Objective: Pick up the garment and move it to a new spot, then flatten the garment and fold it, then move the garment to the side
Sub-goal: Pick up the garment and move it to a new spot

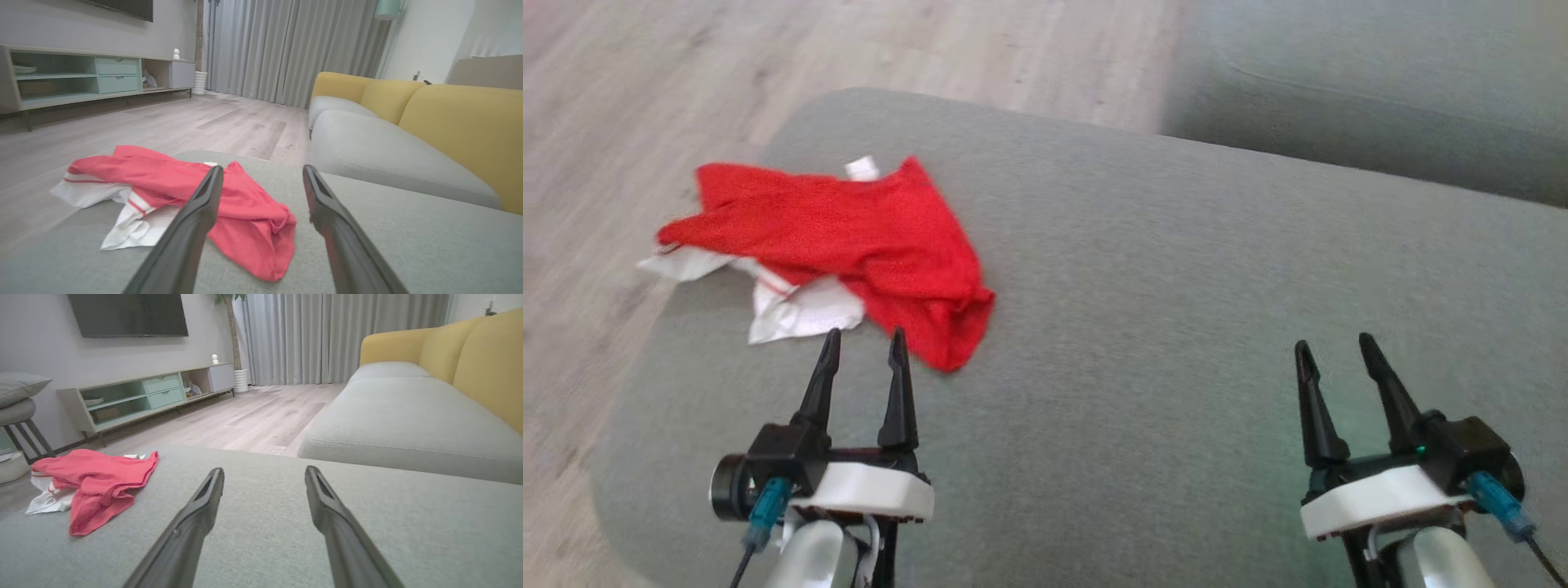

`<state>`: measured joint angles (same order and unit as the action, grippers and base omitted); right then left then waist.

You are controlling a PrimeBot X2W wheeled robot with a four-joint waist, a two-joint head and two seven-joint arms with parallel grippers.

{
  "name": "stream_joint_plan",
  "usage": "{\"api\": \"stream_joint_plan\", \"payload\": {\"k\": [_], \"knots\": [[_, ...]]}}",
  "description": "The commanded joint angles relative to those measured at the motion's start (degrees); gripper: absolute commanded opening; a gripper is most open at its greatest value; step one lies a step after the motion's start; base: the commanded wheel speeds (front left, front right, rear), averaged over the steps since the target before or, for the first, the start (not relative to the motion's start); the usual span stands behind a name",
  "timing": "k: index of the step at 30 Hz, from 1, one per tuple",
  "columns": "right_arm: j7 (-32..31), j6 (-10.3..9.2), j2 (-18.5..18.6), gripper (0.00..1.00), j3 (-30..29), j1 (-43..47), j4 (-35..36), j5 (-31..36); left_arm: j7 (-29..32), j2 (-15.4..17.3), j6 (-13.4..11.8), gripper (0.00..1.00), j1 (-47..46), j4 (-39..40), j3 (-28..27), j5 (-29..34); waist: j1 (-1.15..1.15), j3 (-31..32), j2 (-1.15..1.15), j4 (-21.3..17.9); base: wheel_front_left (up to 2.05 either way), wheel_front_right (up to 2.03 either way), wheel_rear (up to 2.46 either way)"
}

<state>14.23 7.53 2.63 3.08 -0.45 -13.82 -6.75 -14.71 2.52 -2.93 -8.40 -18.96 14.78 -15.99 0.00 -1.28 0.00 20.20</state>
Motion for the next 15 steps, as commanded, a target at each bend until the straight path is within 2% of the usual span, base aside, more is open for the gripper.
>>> {"api": "stream_joint_plan", "payload": {"k": [1, 8, 12, 15], "knots": [[0.8, -0.04, 0.2, 1.0, 1.8, -1.2, 1.4, -0.7, -0.3, 0.4, 0.4, 1.0, -1.5, 1.4, -2.0, 0.5, 0.0, 0.3, 0.0, 2.8, 0.0, 0.0, 0.0], [0.8, -0.04, 0.2, 1.0, 2.7, -2.1, 0.8, -0.9, -0.3, 0.4, 0.8, 1.0, -2.1, 0.8, -2.8, 1.0, 0.0, -1.3, 0.0, 3.7, 0.0, 0.0, 0.0], [0.8, -0.04, 0.2, 1.0, 2.4, -3.3, 0.7, -0.4, -0.3, 0.7, 1.9, 1.0, -4.5, -0.5, -3.5, 2.4, 0.0, -3.6, 0.0, 2.1, 0.0, 0.0, 0.0], [0.8, -0.04, 0.2, 1.0, 2.0, -4.5, 1.1, 0.3, -0.3, 2.1, 3.4, 1.0, -8.9, -3.0, -3.5, 3.6, 0.0, -6.2, 0.0, 0.3, 0.0, 0.0, 0.0]]}}
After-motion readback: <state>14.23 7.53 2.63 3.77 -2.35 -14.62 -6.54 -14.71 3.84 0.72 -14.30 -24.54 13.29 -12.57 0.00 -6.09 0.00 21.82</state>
